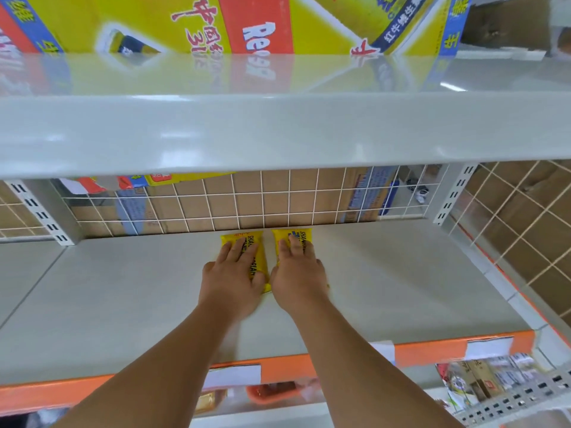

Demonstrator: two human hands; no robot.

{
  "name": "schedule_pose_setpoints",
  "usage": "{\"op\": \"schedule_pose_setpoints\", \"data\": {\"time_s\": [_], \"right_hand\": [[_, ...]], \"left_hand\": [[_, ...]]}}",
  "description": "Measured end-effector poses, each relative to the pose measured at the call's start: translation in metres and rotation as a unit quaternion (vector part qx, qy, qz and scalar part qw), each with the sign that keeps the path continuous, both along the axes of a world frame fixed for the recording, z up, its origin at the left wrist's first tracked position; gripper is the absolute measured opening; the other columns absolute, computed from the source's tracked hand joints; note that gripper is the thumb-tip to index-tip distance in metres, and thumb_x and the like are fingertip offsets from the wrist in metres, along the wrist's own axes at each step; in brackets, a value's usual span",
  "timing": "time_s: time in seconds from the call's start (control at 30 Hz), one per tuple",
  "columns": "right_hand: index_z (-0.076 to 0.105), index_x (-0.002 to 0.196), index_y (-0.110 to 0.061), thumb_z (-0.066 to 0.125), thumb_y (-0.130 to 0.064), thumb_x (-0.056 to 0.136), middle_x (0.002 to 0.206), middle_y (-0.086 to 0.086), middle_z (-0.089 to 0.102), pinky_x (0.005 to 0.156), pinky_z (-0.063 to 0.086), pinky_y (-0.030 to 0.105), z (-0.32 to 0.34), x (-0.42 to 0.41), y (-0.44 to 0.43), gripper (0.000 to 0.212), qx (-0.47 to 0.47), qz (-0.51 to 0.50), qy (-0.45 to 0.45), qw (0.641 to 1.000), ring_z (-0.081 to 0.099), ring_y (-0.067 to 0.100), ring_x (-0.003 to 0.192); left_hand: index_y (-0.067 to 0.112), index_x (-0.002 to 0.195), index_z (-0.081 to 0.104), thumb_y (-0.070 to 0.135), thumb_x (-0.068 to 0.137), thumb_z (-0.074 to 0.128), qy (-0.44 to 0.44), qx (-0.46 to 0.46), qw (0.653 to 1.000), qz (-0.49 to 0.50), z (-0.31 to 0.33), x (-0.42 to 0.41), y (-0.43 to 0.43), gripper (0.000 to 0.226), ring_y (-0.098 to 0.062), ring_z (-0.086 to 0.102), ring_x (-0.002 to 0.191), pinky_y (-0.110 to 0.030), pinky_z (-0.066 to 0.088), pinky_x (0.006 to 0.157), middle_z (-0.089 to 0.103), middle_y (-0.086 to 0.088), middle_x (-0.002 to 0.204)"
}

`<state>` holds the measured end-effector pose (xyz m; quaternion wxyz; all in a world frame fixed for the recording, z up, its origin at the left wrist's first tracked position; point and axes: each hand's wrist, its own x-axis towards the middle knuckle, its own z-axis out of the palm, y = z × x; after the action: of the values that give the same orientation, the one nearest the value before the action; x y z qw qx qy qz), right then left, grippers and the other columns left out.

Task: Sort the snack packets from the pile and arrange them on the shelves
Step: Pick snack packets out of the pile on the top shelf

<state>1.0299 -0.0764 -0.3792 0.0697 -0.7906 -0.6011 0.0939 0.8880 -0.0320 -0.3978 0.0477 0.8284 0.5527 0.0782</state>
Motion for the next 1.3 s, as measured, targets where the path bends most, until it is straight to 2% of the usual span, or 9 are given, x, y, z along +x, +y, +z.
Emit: {"op": "schedule_pose_setpoints", "data": {"time_s": [0.07, 0.2, 0.47, 0.67, 0.93, 1.3], "right_hand": [[0.009, 0.161, -0.023, 0.032, -0.039, 0.103, 0.169, -0.002, -0.001, 0.118, 0.024, 0.047, -0.003, -0.007, 0.009, 0.065, 0.001, 0.000, -0.001, 1.000, 0.002, 0.032, 0.154], [0.009, 0.161, -0.022, 0.032, -0.039, 0.103, 0.169, -0.001, -0.001, 0.117, 0.024, 0.049, -0.005, -0.010, 0.023, 0.064, 0.007, 0.012, -0.003, 1.000, 0.001, 0.033, 0.154], [0.007, 0.161, -0.024, 0.028, -0.040, 0.104, 0.169, -0.002, -0.002, 0.119, 0.022, 0.050, -0.008, -0.010, 0.032, 0.063, 0.015, 0.016, -0.020, 1.000, -0.001, 0.032, 0.154], [0.005, 0.161, -0.026, 0.029, -0.039, 0.104, 0.169, -0.004, -0.004, 0.117, 0.025, 0.048, -0.009, -0.010, 0.028, 0.063, 0.019, 0.009, -0.018, 1.000, -0.003, 0.031, 0.154], [0.003, 0.161, -0.024, 0.032, -0.037, 0.102, 0.169, -0.001, -0.005, 0.116, 0.026, 0.051, -0.005, -0.015, 0.033, 0.067, -0.005, 0.001, -0.029, 1.000, -0.003, 0.033, 0.154], [0.000, 0.161, -0.024, 0.029, -0.035, 0.103, 0.169, -0.002, -0.007, 0.114, 0.028, 0.049, -0.007, -0.012, 0.036, 0.066, -0.015, 0.006, -0.053, 0.998, -0.003, 0.033, 0.154]], "left_hand": [[0.037, 0.160, 0.021, 0.058, 0.084, 0.014, 0.005, 0.002, 1.000, 0.006, 0.000, -0.006, 0.008, 0.079, -0.017, 0.009, 0.156, -0.045, 0.032, 0.113, 0.013, 0.009, 0.169], [0.037, 0.160, 0.021, 0.052, 0.095, 0.029, 0.011, 0.006, 1.000, 0.010, -0.002, -0.011, 0.024, 0.068, -0.017, 0.009, 0.156, -0.046, 0.032, 0.114, 0.014, 0.008, 0.169], [0.036, 0.161, 0.019, 0.048, 0.099, 0.033, 0.009, 0.002, 1.000, 0.009, -0.001, -0.017, 0.039, 0.064, -0.017, 0.006, 0.156, -0.046, 0.031, 0.115, 0.011, 0.008, 0.170], [0.037, 0.161, 0.017, 0.048, 0.098, 0.032, 0.013, 0.002, 1.000, -0.004, -0.003, -0.027, 0.042, 0.065, -0.017, 0.007, 0.156, -0.046, 0.032, 0.115, 0.010, 0.010, 0.169], [0.038, 0.160, 0.020, 0.054, 0.084, 0.017, 0.003, 0.009, 1.000, 0.009, -0.002, -0.039, 0.041, 0.078, -0.015, 0.008, 0.156, -0.044, 0.033, 0.115, 0.012, 0.011, 0.169], [0.041, 0.160, 0.014, 0.049, 0.097, 0.027, 0.003, -0.001, 1.000, -0.019, -0.006, -0.042, 0.050, 0.065, -0.014, 0.003, 0.156, -0.044, 0.027, 0.119, 0.006, 0.012, 0.170]]}}
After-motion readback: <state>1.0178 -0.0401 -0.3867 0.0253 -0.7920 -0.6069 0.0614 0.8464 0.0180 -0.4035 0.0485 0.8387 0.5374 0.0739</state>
